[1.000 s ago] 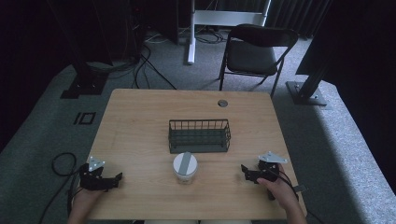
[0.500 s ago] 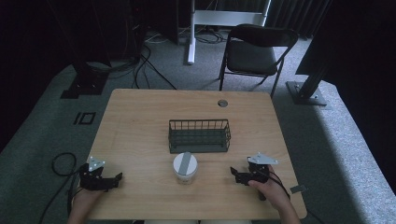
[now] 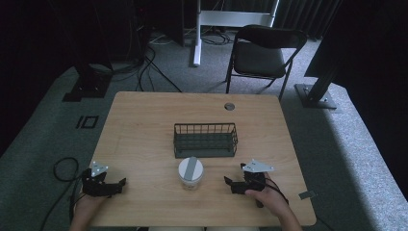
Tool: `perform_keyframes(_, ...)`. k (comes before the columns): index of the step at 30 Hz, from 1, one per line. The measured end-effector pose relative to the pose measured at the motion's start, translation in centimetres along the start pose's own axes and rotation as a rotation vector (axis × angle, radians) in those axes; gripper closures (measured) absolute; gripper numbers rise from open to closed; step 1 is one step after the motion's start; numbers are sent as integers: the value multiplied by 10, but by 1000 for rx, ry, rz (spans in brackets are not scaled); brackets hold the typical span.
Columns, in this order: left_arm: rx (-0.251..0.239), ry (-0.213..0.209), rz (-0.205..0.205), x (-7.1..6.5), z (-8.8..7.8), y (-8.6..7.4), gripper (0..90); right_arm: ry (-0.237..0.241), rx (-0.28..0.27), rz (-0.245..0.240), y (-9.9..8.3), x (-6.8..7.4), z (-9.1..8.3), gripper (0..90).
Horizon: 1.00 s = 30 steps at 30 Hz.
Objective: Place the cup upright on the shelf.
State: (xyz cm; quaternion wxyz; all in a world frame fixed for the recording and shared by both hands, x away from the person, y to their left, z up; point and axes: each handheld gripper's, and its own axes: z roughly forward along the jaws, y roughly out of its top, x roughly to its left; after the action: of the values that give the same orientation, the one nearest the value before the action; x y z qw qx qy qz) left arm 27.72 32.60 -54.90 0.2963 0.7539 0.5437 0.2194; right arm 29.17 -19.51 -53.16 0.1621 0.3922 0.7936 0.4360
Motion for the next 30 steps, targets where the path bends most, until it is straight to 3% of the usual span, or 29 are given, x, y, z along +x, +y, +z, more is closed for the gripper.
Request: perform_keyframes(30, -1, 0, -2, 0, 0, 0, 2, 194, -28, -137, 16, 56, 22, 114)
